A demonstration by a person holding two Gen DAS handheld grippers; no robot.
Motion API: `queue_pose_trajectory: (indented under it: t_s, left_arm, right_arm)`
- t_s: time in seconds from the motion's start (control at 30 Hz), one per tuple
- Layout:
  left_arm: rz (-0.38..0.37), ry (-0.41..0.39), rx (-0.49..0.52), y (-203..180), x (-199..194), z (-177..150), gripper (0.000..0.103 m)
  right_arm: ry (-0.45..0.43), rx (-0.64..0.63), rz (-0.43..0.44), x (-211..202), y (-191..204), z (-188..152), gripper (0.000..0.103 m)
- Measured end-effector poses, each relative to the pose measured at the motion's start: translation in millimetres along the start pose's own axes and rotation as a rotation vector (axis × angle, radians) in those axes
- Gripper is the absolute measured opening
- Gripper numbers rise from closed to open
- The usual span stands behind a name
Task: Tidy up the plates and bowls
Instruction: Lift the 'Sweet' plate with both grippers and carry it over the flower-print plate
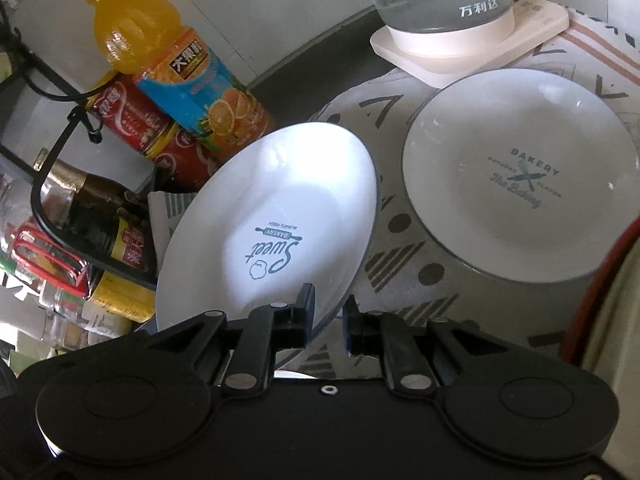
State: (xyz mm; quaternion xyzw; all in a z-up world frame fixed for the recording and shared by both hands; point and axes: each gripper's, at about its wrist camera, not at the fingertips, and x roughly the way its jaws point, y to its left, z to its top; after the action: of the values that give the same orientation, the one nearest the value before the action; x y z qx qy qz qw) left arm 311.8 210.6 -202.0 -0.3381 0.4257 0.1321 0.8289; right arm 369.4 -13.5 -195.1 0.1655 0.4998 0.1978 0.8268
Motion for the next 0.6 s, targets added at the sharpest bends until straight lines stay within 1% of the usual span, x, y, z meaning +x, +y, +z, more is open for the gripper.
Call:
queue_pose_trajectory:
  t_s: [0.13,0.33,0.5,0.6]
  left_arm:
    - [0.000,-0.020,0.006,-3.7,-11.6,-3.1,0.013]
    - [0.004,-0.048,-0.012,-5.5,-29.9,-14.9,0.013]
    - [0.018,-0.067,-0.025,-6.5,-51.1,-31.9,0.013]
    - [0.030,-0.066,-0.029,-6.4,-59.9,-42.3,0.013]
  right_arm:
    - [-0.007,-0.008,0.008,-10.1,1.7,-3.0,0.013]
    - [-0.012,-0.036,0.029,-26.0,5.8,-7.2,0.013]
    - [-0.015,-0.068,0.045,-41.5,8.5,-13.4,0.013]
    - [-0.013,-0.082,0.058,-50.9,5.9,-21.1,0.013]
